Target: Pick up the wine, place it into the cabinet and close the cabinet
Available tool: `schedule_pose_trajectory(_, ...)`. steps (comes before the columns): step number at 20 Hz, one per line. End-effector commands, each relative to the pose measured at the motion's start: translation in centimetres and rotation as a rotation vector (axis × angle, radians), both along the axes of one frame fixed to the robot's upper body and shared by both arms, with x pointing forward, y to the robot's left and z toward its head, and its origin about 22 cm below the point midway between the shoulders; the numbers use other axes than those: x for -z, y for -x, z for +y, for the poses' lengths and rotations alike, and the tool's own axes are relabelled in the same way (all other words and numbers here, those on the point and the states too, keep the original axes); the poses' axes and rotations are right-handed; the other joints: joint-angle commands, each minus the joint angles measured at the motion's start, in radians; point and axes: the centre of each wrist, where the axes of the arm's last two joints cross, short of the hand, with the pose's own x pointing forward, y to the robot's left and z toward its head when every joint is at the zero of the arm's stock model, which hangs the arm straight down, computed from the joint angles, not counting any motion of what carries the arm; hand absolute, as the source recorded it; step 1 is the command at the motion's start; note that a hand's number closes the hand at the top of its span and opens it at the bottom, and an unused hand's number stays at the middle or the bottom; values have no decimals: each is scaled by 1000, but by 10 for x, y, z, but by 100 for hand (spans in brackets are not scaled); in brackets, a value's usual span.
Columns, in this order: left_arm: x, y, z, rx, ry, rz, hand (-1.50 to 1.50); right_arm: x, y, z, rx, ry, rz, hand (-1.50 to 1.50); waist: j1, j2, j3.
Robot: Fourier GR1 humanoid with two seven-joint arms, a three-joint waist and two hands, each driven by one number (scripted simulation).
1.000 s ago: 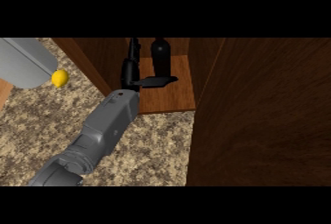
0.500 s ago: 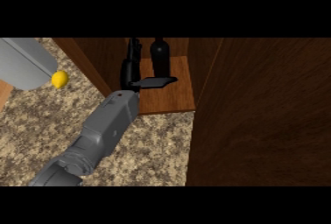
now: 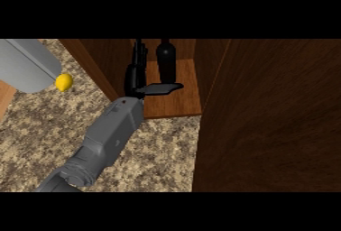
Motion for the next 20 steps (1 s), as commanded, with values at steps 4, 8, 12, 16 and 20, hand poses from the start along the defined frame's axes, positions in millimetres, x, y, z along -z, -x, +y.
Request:
schedule_pose_trajectory(4,35,40,-3,-10,27,43,-150,3,5,2,34,-21,-17,-150,37,-13,1)
schedule_pose_trajectory(8,30,68,-30,12,13,45,-150,-6,20,-12,50,-16,-4,-150,55,-12,1)
schedule_pose_trajectory(12,20,100,-58,34,17,24,-150,-13,25,-10,42,3,-16,-150,61,-11,0)
schedule_pose_trajectory(16,30,138,-54,32,40,12,-150,-3,16,-7,76,-2,-15,-150,81,-11,1)
schedule_pose_trajectory(20,4,166,-58,60,80,-7,-150,-10,18,-16,77,-1,-21,-150,82,-11,1)
